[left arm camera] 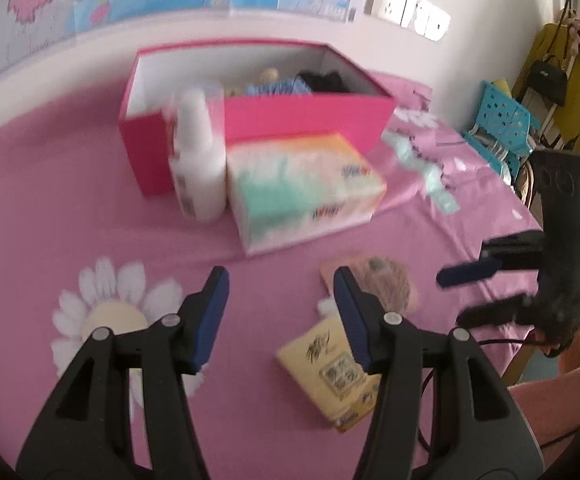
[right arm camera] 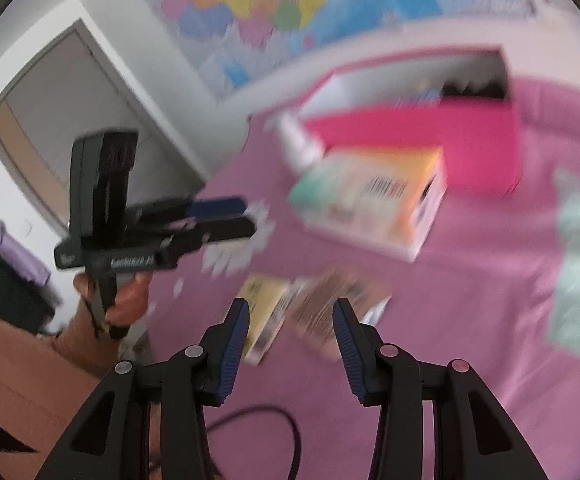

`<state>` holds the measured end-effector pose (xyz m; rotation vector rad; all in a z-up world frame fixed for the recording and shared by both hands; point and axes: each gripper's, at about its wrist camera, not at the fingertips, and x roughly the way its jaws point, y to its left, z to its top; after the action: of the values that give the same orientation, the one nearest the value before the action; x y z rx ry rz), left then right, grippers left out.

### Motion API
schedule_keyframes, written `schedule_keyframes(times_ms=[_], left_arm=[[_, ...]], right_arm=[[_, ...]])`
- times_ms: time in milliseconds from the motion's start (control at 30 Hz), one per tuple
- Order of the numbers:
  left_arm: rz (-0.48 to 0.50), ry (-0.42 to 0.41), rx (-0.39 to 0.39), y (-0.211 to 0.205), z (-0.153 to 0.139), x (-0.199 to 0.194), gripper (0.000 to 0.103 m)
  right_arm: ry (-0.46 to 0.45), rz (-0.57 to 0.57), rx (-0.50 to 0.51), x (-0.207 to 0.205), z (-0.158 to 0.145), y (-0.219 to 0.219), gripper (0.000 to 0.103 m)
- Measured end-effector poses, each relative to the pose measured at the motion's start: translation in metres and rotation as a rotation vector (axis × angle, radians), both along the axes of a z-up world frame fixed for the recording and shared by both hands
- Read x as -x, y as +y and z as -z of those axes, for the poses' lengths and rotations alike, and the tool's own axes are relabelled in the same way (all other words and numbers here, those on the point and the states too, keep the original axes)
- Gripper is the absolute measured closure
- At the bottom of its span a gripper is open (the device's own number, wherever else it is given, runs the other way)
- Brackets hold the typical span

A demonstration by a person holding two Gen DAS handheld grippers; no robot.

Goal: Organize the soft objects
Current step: 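Move the right gripper toward the yellow tissue pack on the bed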

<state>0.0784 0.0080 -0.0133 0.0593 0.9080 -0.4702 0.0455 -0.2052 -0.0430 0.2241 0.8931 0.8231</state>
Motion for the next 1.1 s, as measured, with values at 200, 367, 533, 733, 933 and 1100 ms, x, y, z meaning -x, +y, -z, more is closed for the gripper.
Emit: schedule_keyframes(times_ms=[200, 367, 533, 733, 933, 1100], left_arm=[[0.019, 0.042, 0.009, -0.001, 0.016, 0.008, 0.047], [0.035, 0.058, 0.009, -0.004, 0.023, 0.013, 0.047], [0.051, 0.085, 0.015, -0.006, 0.029, 0.013, 0.056], [0.065, 0.101, 0.019, -0.005, 0.032, 0.015, 0.059], [0.099, 0.145, 0.055, -0.004, 0.035, 0.025, 0.059], [0.106, 0.150, 0.057, -0.011, 0.037, 0.032, 0.059]], right_arm=[[0.096, -0.082, -0.017, 0.013, 0.031, 0.032, 0.059], [0.124, -0.142, -0.007, 0.024, 0.042, 0.057, 0.059], [0.139, -0.162, -0.013, 0.028, 0.046, 0.067, 0.062], [0.134, -0.117, -0.044, 0.020, 0.050, 0.071, 0.077], [0.105, 0.016, -0.069, 0.008, 0.041, 0.044, 0.078], [0.101, 0.078, -0.057, -0.003, 0.041, 0.033, 0.077]])
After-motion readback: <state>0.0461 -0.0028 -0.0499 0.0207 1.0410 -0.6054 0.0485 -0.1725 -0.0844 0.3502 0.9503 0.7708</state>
